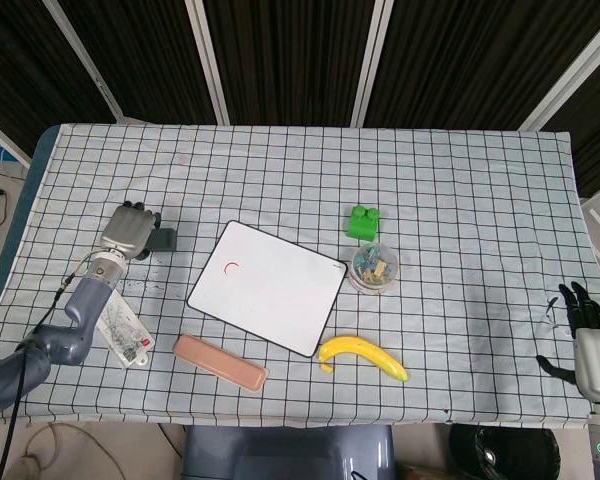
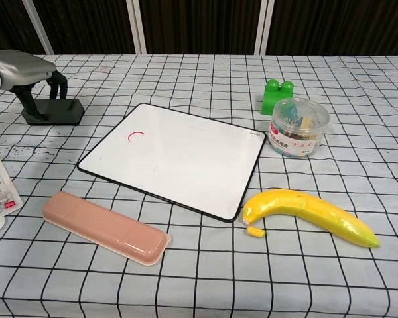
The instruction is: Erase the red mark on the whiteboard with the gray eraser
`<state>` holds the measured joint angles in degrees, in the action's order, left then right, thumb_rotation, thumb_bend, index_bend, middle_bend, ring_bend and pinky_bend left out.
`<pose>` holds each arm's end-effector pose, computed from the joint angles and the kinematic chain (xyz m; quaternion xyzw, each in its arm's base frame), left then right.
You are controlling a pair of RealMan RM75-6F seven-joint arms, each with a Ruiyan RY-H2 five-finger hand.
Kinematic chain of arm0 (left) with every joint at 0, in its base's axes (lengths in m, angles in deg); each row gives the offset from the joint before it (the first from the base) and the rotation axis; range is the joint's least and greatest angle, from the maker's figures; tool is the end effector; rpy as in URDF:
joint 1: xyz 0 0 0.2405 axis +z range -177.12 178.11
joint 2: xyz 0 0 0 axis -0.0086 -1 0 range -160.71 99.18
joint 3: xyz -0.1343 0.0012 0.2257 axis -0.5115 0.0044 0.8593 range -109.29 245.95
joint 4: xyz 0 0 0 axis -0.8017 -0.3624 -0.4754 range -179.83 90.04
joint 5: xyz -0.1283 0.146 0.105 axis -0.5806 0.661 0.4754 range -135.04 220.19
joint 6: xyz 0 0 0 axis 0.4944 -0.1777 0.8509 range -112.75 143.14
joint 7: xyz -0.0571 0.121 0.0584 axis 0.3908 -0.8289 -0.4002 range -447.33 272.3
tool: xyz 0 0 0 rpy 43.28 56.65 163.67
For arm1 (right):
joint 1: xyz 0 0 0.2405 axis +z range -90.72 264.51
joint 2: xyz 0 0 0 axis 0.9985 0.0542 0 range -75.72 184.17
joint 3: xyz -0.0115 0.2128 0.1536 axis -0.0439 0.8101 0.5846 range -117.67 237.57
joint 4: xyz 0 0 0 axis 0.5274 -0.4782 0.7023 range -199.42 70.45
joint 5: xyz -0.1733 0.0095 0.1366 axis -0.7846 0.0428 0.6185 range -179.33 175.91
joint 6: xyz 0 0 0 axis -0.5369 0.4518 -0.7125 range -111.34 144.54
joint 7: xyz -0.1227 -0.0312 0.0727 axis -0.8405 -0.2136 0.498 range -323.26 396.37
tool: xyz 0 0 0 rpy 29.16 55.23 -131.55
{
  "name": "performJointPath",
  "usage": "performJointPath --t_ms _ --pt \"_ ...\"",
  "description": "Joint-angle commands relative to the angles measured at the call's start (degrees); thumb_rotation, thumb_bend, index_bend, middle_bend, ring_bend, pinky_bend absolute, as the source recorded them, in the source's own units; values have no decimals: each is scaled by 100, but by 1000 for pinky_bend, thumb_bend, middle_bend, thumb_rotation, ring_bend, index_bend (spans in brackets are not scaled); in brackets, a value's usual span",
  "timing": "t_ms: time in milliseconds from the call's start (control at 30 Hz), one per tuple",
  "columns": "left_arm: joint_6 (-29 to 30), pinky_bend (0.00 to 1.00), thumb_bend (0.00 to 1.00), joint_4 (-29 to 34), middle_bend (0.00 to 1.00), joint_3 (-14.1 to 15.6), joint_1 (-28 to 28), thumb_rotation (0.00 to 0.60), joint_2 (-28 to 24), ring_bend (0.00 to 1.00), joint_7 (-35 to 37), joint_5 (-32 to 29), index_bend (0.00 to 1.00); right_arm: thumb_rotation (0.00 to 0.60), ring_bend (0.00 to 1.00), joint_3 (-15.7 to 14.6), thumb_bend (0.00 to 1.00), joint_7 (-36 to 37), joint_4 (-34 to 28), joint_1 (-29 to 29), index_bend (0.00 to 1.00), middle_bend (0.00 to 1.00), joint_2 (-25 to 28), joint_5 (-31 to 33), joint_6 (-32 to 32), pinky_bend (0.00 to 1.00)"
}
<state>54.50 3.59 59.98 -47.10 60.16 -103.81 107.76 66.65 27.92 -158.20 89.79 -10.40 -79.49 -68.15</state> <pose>-0.2583 0.4542 0.0226 -0.7632 -0.2845 -0.1950 0.5464 -0.3356 -0.1858 0.1632 0.5539 -0.3810 0.3355 0.6599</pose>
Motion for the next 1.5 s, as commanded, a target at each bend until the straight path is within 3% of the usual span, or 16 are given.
performJointPath --t_ms 33,167,600,800,1100,1267,1500 --pt "10 270 181 -2 432 -14 -9 600 12 232 5 -4 404 600 168 -3 30 -10 -1 1 0 84 0 5 7 183" --pt "20 306 260 -34 483 -2 -19 600 28 277 -48 6 446 600 168 2 30 -11 -8 1 0 84 3 12 3 183" --pt "84 314 274 32 488 -63 -19 600 -54 281 -94 -42 457 600 168 2 29 -6 -17 -1 0 84 2 0 -11 183" --pt "391 314 279 928 486 -196 -20 600 -534 281 -120 43 457 600 168 0 30 4 -26 -5 0 84 6 -11 -23 183" --pt "628 314 277 2585 480 -376 -167 600 -1261 278 -858 -128 451 600 168 8 30 32 -26 -1 0 84 9 -8 -19 183" --pt "681 314 277 3486 481 -456 -433 600 -1474 278 -1818 -704 453 600 168 0 30 35 -23 -5 0 84 6 -34 -35 183" --pt "818 314 277 3653 484 -514 -891 600 -1109 277 -2776 -1797 453 600 168 -6 30 34 -24 -15 0 84 2 -39 -48 183"
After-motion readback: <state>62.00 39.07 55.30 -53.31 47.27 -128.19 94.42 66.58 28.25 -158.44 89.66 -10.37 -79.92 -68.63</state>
